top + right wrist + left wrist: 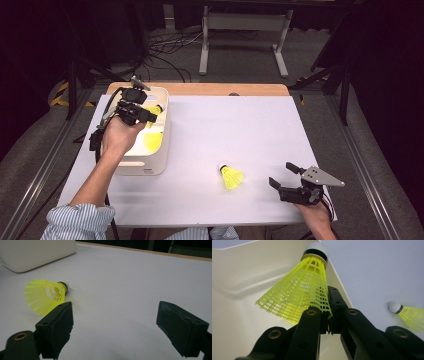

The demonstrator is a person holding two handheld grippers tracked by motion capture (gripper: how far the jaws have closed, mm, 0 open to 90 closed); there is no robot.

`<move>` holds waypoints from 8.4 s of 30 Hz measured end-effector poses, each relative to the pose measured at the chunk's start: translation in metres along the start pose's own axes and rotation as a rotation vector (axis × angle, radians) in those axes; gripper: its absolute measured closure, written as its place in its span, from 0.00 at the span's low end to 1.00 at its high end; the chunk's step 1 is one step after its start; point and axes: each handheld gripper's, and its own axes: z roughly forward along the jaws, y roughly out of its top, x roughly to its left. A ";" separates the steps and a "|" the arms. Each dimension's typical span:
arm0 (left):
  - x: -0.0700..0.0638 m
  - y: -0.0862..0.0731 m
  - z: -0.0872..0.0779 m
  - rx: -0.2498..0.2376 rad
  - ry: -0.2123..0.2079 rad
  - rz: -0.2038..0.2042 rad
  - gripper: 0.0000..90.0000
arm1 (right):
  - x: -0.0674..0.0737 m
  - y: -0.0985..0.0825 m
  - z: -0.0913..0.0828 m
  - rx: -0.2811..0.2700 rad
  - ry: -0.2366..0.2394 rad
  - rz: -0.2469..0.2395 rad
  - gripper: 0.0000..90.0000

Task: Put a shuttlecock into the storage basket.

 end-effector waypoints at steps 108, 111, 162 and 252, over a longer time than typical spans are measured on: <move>0.031 0.011 0.053 0.122 0.058 -0.099 0.58 | 0.001 0.000 0.000 -0.001 0.006 -0.003 0.16; 0.029 0.010 0.048 0.106 0.054 -0.094 0.56 | 0.001 0.000 0.000 -0.001 0.006 -0.003 0.16; -0.024 0.015 0.011 0.028 -0.032 0.028 0.52 | 0.000 0.000 0.000 0.004 0.003 0.007 0.16; -0.107 -0.013 0.062 0.075 -0.118 0.199 0.39 | 0.037 0.028 0.050 0.196 0.162 -0.050 0.53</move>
